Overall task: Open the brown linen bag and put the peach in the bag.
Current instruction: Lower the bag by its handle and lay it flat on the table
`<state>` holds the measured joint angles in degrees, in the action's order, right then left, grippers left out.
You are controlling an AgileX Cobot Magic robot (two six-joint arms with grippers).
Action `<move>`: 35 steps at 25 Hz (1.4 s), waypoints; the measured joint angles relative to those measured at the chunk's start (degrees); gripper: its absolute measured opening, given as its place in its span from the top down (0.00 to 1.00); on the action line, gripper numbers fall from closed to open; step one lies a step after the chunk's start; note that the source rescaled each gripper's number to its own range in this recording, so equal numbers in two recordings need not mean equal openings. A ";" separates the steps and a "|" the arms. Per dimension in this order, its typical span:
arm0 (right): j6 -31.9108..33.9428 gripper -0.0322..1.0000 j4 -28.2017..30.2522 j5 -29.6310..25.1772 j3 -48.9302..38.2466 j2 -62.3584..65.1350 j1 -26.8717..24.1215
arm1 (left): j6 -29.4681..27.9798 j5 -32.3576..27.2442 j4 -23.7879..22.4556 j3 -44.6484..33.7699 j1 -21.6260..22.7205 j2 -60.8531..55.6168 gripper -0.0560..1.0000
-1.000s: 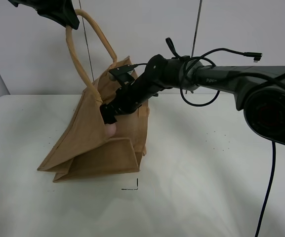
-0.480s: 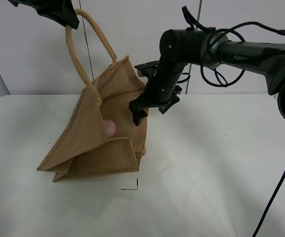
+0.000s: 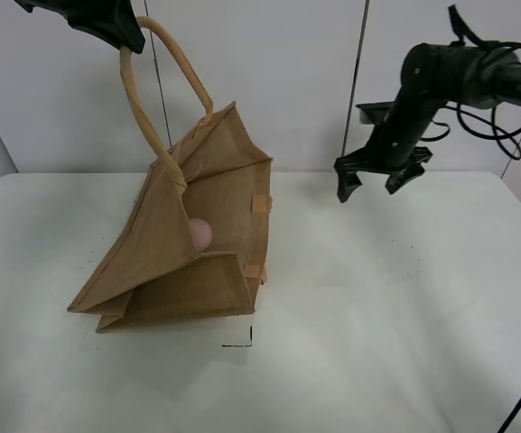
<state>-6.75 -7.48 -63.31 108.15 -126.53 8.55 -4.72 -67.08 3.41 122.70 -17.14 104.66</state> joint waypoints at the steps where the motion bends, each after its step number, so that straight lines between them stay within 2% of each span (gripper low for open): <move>1: 0.00 0.00 0.13 -0.05 0.00 0.00 -1.90 | 0.00 0.00 0.00 0.00 0.00 0.00 0.95; 6: 0.04 0.00 0.53 -3.12 0.00 0.00 -7.66 | 0.00 0.00 0.00 0.00 0.00 0.00 0.95; 10: 0.04 0.00 0.57 -6.21 0.00 0.00 -8.04 | 0.00 0.00 0.00 0.00 0.00 0.00 0.95; 17: 0.46 0.00 0.10 -6.27 -3.29 4.17 -8.04 | 0.00 0.00 0.00 0.00 0.00 0.00 0.95; 24: 0.46 0.00 0.10 -6.27 -19.53 20.55 -8.04 | 0.00 0.00 0.00 0.00 0.00 0.00 0.95; 35: 0.41 0.00 0.89 -6.33 -55.02 55.09 -8.04 | 0.06 0.00 0.00 0.00 0.00 0.00 0.95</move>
<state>-6.35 -6.59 -69.63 53.13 -71.43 0.51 -4.66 -67.08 3.41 122.70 -17.14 104.66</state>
